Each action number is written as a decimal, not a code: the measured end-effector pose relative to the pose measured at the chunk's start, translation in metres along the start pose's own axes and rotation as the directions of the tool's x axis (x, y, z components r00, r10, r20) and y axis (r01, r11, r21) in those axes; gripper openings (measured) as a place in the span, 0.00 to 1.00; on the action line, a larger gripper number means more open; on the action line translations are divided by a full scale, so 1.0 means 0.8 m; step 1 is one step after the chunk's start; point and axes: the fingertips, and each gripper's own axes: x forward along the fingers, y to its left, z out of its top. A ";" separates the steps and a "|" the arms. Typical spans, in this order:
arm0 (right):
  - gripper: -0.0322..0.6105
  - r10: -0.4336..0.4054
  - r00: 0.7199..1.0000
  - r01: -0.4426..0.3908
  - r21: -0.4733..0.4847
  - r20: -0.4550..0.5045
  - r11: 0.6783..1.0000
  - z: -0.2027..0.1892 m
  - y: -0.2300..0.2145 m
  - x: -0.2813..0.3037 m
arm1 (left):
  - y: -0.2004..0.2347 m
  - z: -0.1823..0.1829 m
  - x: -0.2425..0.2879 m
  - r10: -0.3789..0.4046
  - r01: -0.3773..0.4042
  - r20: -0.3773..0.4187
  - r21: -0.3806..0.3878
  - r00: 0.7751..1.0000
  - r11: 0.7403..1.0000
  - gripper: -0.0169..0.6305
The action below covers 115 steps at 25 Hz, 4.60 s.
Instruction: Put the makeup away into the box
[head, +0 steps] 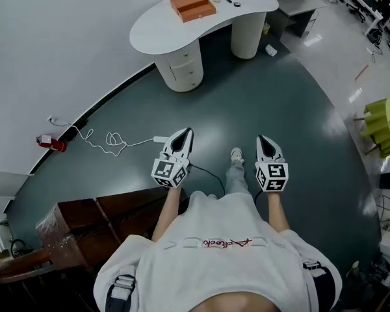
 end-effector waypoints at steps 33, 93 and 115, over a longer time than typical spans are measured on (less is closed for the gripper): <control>0.08 0.063 0.997 -0.062 -0.027 0.048 0.998 0.146 -0.280 0.260 | 0.014 0.052 0.411 -0.014 0.014 0.006 0.024 1.000 1.000 0.05; 0.08 0.077 0.996 -0.080 -0.065 -0.045 0.995 0.346 -0.336 0.888 | 0.477 0.103 0.877 -0.040 0.039 -0.016 -0.075 0.999 0.996 0.05; 0.08 0.042 0.997 -0.046 -0.047 -0.069 0.998 0.369 -0.359 0.998 | 0.565 0.106 0.950 -0.027 0.024 -0.027 -0.088 0.999 0.996 0.05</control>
